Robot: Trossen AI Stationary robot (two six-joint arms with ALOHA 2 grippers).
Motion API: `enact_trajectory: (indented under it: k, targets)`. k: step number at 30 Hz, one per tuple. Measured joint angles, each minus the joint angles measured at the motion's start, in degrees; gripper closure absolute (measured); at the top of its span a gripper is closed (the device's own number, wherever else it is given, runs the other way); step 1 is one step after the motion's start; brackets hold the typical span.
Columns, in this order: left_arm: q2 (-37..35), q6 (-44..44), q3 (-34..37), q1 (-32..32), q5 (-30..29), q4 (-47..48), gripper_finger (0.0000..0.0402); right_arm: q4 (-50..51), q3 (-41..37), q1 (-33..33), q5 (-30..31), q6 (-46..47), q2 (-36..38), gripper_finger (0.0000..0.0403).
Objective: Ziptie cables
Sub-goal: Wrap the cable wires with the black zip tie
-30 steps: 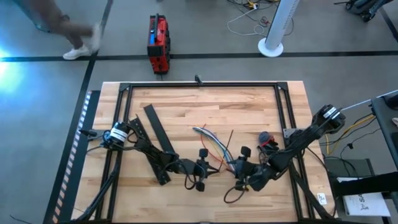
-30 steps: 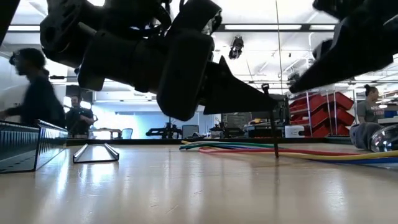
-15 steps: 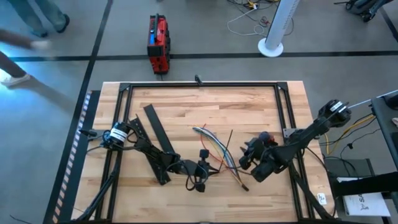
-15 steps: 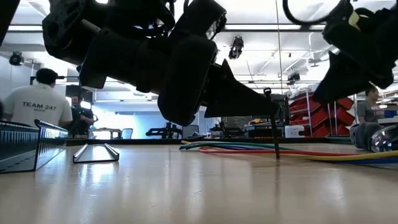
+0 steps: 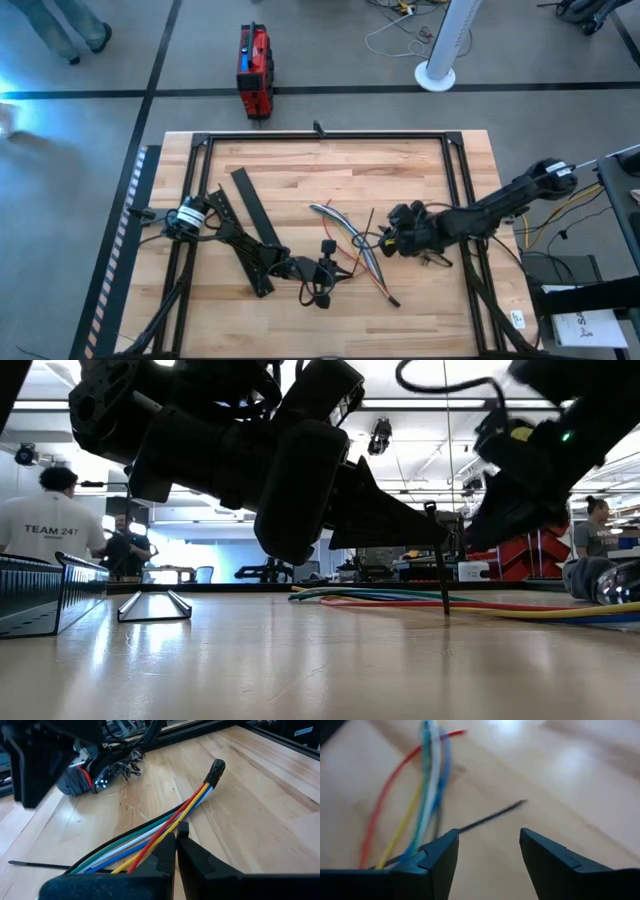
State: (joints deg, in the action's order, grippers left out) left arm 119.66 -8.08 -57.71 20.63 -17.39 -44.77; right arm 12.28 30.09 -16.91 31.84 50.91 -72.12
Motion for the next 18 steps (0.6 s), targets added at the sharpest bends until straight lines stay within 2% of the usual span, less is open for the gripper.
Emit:
enact_trajectory:
  k: [4,9,12,15,18]
  targets:
    - [-0.02,0.00,0.00,-0.03,0.00,0.04,0.0402,-16.50,-7.03,6.04,-7.18,-6.65,0.31,0.0203]
    - [-0.02,0.01,0.02,-0.09,0.00,0.15,0.0402,-29.96,-14.39,14.06,-12.62,-15.30,1.31,0.0203]
    - [-0.04,0.04,0.02,-0.23,0.00,0.15,0.0402,-38.45,-18.65,15.39,-13.04,-26.36,0.60,0.0203]
    - [-0.04,0.24,0.07,-0.32,-0.02,0.18,0.0401,-44.56,-21.62,15.58,-12.56,-30.00,-0.70,0.0203]
    - [-0.04,0.69,0.09,-0.34,-0.02,0.29,0.0401,-46.02,-22.80,16.25,-11.26,-31.90,-1.58,0.0203]
